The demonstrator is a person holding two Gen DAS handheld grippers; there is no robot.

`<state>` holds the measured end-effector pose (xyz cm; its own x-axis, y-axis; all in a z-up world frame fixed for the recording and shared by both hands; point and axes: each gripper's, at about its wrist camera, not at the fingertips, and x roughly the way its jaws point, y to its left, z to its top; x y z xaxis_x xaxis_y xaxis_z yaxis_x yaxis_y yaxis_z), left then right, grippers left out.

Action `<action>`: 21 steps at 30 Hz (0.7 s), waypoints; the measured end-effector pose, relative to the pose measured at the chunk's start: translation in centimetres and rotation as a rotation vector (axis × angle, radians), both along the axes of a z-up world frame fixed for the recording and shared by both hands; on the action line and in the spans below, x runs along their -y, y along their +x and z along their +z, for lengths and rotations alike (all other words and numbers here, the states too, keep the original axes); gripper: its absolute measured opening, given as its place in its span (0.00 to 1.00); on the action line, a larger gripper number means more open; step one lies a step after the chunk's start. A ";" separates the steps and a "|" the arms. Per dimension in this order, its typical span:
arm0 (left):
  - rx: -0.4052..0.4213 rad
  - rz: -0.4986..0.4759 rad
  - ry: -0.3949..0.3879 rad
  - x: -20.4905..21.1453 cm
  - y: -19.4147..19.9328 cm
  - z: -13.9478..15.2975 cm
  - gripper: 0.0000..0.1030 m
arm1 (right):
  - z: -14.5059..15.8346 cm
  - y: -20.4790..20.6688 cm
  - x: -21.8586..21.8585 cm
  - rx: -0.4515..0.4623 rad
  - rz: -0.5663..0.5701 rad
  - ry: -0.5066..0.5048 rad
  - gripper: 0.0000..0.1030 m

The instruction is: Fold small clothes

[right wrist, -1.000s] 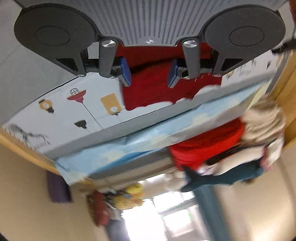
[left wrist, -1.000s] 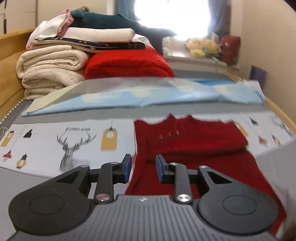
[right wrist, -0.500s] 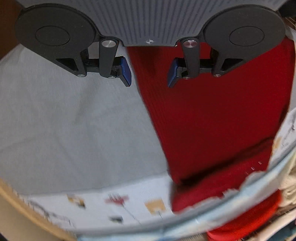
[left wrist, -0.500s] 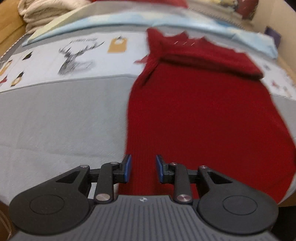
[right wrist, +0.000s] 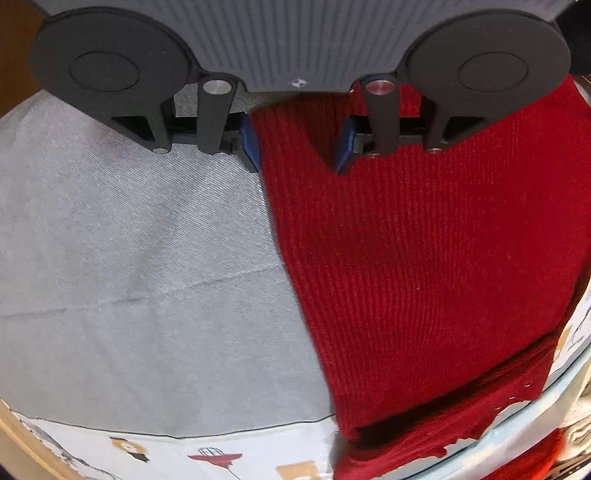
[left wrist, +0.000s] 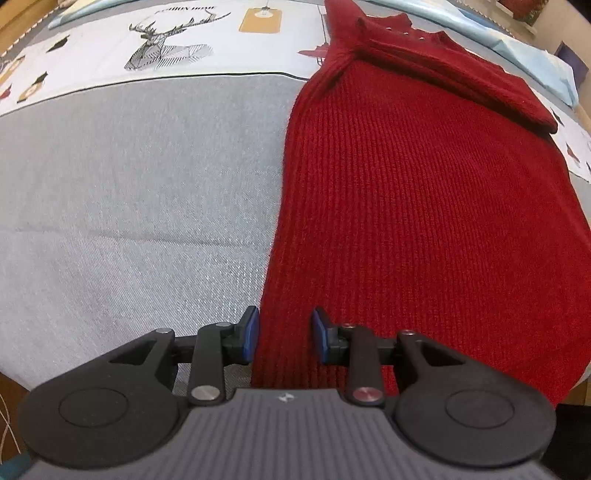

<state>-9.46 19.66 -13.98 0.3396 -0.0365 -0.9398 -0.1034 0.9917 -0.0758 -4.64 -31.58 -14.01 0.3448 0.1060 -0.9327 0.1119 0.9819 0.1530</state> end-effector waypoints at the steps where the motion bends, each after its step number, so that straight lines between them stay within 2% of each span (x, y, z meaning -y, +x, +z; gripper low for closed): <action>1: 0.004 -0.004 0.000 0.0 -0.1 0.0 0.31 | 0.0 -0.1 -0.2 0.007 0.004 -0.005 0.34; 3: 0.018 -0.022 0.015 0.7 -0.1 0.4 0.12 | 0.0 -0.2 -0.5 0.025 0.007 0.008 0.19; 4: 0.031 -0.038 0.038 0.9 -0.2 0.7 0.11 | 0.4 -0.4 -0.6 0.036 0.006 0.017 0.18; 5: 0.048 -0.052 0.046 1.0 -0.2 1.2 0.09 | 0.8 -0.6 -0.8 0.050 0.006 0.013 0.08; 7: 0.105 -0.068 0.024 1.3 -0.5 3.0 0.07 | 2.2 -0.8 -0.8 0.101 0.006 0.024 0.07; 11: 0.250 -0.126 -0.024 1.9 -1.3 7.9 0.06 | 7.2 -1.9 0.6 0.275 -0.040 0.158 0.06; 14: 0.320 -0.149 -0.061 2.1 -2.0 11.1 0.05 | 10.5 -2.7 1.1 0.384 -0.013 0.232 0.06; 17: 0.378 -0.161 -0.095 2.1 -3.0 14.2 0.05 | 13.2 -3.3 1.8 0.455 -0.032 0.303 0.06; 21: 0.481 -0.146 -0.144 1.3 -5.8 18.1 0.04 | 16.0 -6.3 3.8 0.540 -0.014 0.318 0.05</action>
<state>-15.30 18.38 4.11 0.7133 -0.2330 -0.6610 0.1151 0.9693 -0.2173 -10.95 -35.33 1.97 0.7618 0.3417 -0.5504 -0.0499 0.8780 0.4760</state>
